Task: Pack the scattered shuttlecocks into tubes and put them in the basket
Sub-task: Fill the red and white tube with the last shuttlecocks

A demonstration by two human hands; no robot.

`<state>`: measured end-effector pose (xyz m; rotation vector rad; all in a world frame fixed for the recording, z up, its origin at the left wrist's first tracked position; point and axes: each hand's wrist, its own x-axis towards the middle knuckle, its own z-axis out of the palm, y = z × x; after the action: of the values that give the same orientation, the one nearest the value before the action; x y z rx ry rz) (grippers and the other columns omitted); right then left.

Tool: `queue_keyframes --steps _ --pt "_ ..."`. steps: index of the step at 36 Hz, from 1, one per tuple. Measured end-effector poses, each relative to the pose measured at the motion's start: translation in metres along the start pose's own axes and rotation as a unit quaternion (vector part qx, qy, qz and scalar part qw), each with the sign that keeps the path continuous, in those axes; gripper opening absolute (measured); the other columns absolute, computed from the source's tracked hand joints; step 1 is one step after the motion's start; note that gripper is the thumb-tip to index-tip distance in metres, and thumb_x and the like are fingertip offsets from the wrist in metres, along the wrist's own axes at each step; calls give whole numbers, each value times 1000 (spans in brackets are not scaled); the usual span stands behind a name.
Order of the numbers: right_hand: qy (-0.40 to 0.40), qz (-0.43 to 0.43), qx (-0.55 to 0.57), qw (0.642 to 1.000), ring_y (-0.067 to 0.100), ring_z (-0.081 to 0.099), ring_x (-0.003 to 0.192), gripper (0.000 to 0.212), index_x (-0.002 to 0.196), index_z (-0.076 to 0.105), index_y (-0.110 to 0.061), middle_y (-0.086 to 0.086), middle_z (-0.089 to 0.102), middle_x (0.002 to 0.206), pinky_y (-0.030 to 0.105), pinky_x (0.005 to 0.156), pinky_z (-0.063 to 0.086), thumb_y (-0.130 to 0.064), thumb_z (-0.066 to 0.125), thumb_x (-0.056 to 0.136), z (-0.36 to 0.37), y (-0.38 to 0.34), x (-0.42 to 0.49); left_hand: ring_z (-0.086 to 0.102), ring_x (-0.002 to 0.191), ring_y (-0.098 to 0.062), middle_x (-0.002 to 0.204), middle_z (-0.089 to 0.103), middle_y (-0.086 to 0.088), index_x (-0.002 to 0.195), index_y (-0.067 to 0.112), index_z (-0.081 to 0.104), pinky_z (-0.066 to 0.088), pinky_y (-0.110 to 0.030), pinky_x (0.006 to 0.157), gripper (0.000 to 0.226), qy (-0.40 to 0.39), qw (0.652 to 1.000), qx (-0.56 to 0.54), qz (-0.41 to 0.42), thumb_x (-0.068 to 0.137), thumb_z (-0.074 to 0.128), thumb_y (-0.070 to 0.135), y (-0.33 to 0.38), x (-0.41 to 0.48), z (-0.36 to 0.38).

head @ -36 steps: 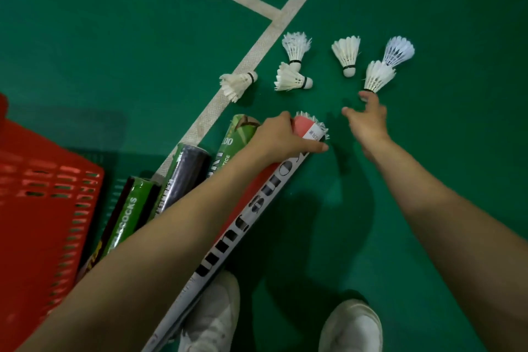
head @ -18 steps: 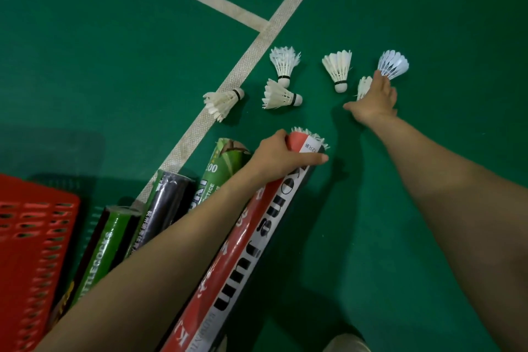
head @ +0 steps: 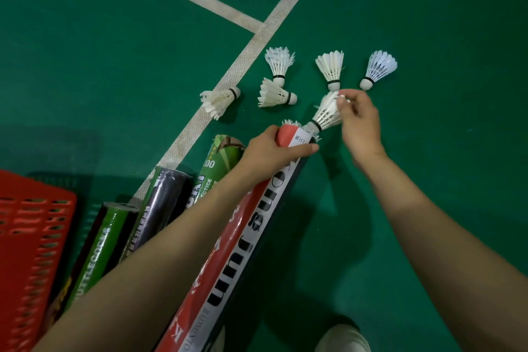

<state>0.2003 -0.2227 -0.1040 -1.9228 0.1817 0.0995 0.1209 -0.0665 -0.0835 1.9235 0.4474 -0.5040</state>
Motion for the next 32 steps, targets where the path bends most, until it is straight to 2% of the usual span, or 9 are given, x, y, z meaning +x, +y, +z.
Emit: queue_keyframes --steps 4,13,17,20,23,25,27,30,32 --pt "-119 6 -1 993 11 54 80 14 102 58 -23 -2 62 90 24 77 46 -16 47 99 1 -12 -27 64 81 -15 96 66 0 105 21 57 51 -27 67 54 -4 1000 -21 17 71 75 58 5 -13 -3" --pt "-171 9 -13 985 9 53 112 40 122 57 -28 -19 56 110 35 108 38 -48 30 100 -19 -49 -63 63 84 -12 99 65 4 110 26 54 52 -26 73 50 -2 997 -42 64 74 75 54 21 -44 -13" --pt "-213 10 -20 977 2 54 103 45 121 56 -32 -16 57 109 35 107 37 -56 26 98 -26 -61 -68 64 90 -11 103 65 6 116 26 53 52 -27 79 55 -5 996 -40 83 74 74 55 27 -56 -13" --pt "-277 19 -31 960 15 55 116 58 109 57 -48 -2 61 123 43 110 34 -82 23 77 -25 -66 -73 63 84 -10 99 65 5 114 24 55 50 -25 73 51 -14 995 -33 94 76 73 53 31 -62 -11" --pt "-339 52 -37 938 21 44 132 80 117 57 -51 -2 47 143 47 116 23 -96 21 61 -26 -62 -67 61 78 -11 94 66 4 109 21 56 50 -28 73 49 -22 995 -37 93 76 74 53 31 -63 -9" --pt "-378 91 -5 921 24 36 138 84 123 58 -44 0 41 149 46 117 18 -93 21 66 -29 -59 -60 58 74 -10 90 64 3 110 19 56 48 -27 71 51 -26 995 -34 92 76 73 54 30 -61 -6" --pt "-371 103 16 923 25 49 128 76 121 62 -32 7 53 138 42 112 30 -81 20 81 -29 -55 -54 59 76 -10 93 64 4 113 21 55 48 -26 70 52 -29 995 -20 93 77 72 54 28 -56 -3" --pt "-247 90 38 964 16 62 87 48 103 64 -21 3 69 92 29 81 47 -52 27 99 -26 -48 -44 60 81 -8 99 63 4 116 22 52 48 -22 66 53 -23 996 2 90 79 70 55 28 -42 0" --pt "-182 88 24 979 14 60 85 30 100 60 -19 -1 65 87 32 83 47 -39 37 101 -25 -41 -32 61 80 -8 98 64 3 116 20 52 47 -22 65 54 -23 996 6 80 79 69 56 31 -30 -1"
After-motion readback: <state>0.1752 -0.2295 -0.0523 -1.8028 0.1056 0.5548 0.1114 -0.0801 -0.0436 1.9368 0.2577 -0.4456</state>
